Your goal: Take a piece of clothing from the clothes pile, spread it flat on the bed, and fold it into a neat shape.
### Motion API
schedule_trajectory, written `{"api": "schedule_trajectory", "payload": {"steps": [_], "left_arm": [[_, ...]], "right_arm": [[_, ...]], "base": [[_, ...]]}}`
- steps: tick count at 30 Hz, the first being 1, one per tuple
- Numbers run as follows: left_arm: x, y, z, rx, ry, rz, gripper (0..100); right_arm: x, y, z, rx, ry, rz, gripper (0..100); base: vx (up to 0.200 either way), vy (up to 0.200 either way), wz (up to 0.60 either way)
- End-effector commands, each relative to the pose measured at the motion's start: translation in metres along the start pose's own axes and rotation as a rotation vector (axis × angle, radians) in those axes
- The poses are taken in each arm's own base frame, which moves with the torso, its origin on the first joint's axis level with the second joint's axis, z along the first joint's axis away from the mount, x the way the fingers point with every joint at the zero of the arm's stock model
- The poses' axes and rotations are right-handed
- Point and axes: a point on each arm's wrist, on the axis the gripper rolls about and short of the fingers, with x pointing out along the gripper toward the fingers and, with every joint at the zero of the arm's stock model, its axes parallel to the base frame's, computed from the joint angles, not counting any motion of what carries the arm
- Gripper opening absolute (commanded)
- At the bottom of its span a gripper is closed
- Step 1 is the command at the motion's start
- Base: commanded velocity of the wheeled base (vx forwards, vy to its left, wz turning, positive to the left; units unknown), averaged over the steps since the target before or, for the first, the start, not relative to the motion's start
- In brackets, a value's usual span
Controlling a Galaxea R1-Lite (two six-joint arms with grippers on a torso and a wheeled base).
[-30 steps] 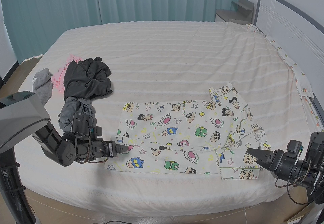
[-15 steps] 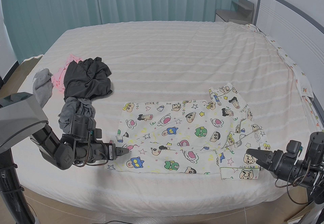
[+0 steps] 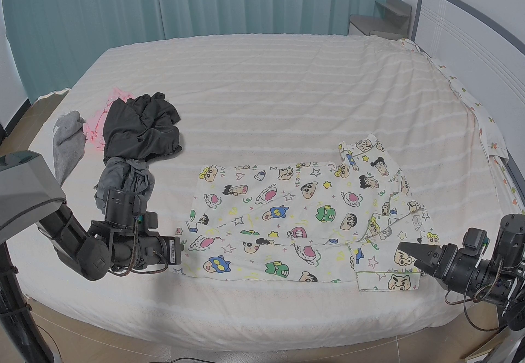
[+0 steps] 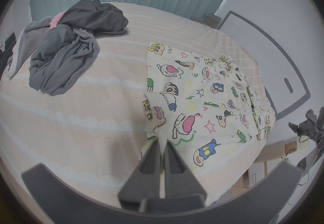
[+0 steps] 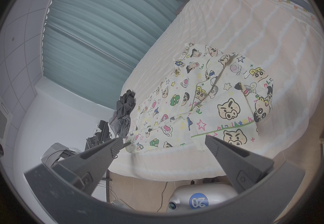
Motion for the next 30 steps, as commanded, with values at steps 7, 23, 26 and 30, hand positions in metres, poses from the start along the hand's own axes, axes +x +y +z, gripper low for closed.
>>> {"api": "schedule_trajectory", "payload": {"steps": [7,23,26,30], "left_arm": [[-0.013,-0.002,-0.002,0.000,0.007,0.003,0],[-0.014,-0.003,-0.003,-0.007,0.057,0.019,0],[-0.009,-0.003,0.000,-0.010,0.042,0.050,0],[-0.007,-0.003,-0.001,-0.009,0.045,0.067,100]], "right_arm": [[-0.001,-0.003,-0.003,0.003,0.013,-0.012,100],[0.001,-0.004,-0.004,0.006,0.023,-0.023,100],[0.001,-0.004,-0.004,0.006,0.023,-0.023,100],[0.000,-0.004,-0.004,0.006,0.021,-0.021,100]], "base": [[0.000,0.000,0.00],[0.000,0.000,0.00],[0.000,0.000,0.00],[0.000,0.000,0.00]]}}
